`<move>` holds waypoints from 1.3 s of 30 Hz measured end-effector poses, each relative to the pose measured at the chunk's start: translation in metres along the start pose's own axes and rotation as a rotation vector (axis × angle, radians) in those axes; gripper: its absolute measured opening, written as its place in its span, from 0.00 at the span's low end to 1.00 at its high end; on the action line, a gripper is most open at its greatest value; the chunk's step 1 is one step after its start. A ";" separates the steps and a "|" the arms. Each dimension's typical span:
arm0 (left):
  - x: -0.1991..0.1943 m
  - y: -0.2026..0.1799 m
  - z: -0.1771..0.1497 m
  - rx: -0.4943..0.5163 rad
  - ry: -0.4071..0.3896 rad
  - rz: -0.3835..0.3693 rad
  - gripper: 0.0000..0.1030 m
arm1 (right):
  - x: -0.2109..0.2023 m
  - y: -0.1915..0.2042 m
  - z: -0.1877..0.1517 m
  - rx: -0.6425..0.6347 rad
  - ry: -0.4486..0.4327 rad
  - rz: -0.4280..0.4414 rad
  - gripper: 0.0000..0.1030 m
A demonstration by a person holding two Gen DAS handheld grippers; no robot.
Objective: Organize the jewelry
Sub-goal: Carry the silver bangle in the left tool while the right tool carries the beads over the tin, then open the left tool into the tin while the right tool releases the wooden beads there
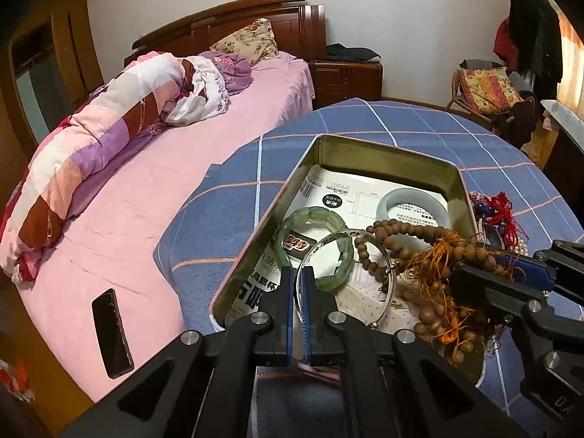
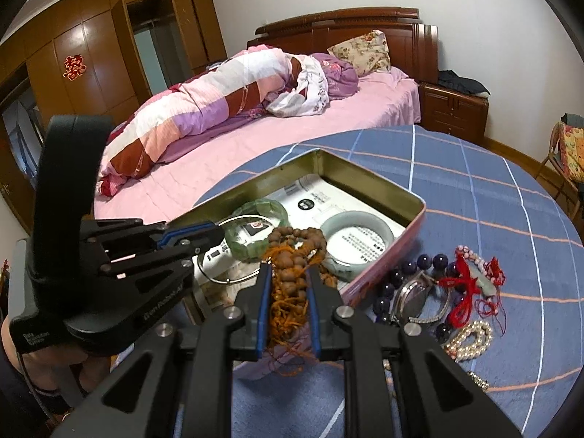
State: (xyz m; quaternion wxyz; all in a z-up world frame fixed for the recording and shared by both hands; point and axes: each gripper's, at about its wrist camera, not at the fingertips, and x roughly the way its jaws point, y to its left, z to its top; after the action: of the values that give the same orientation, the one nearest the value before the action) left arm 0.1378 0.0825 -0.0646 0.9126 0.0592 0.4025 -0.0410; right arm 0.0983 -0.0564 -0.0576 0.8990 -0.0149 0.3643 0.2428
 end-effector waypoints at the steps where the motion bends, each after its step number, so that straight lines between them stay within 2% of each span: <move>1: 0.000 -0.001 0.000 0.002 0.001 -0.001 0.03 | 0.000 0.000 0.000 0.001 0.000 0.001 0.20; 18: 0.002 -0.005 -0.001 0.020 0.004 -0.007 0.03 | 0.005 0.002 -0.004 -0.012 0.020 -0.003 0.19; 24: 0.002 -0.007 0.000 0.024 0.004 -0.014 0.07 | 0.006 -0.001 -0.003 -0.010 0.026 -0.003 0.19; 28: -0.004 -0.007 0.001 0.023 -0.013 -0.036 0.07 | 0.006 0.000 -0.004 -0.013 0.023 0.003 0.20; 29: -0.006 -0.006 0.001 0.023 -0.018 -0.037 0.09 | 0.005 0.000 -0.004 -0.013 0.018 0.004 0.21; 30: -0.008 -0.006 0.002 0.028 -0.025 -0.041 0.13 | 0.004 0.000 -0.004 -0.011 0.013 0.008 0.29; 31: -0.010 -0.007 0.002 0.031 -0.031 -0.035 0.28 | 0.003 -0.001 -0.005 -0.008 0.008 0.012 0.33; 32: -0.013 -0.006 0.002 0.034 -0.041 -0.027 0.49 | 0.001 -0.001 -0.005 -0.006 0.000 0.015 0.38; 34: -0.020 -0.004 0.000 0.031 -0.081 -0.004 0.69 | -0.002 -0.002 -0.006 -0.006 -0.009 0.009 0.40; 36: -0.026 -0.001 -0.002 0.028 -0.104 -0.008 0.69 | -0.007 -0.005 -0.007 -0.002 -0.017 0.007 0.47; 39: -0.030 0.007 -0.005 0.012 -0.111 0.016 0.69 | -0.015 -0.012 -0.011 0.002 -0.026 -0.010 0.49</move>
State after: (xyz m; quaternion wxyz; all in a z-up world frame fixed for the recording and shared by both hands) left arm 0.1147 0.0905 -0.0448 0.9334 0.0653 0.3507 -0.0393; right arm 0.0874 -0.0756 -0.0574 0.9049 -0.0125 0.3525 0.2382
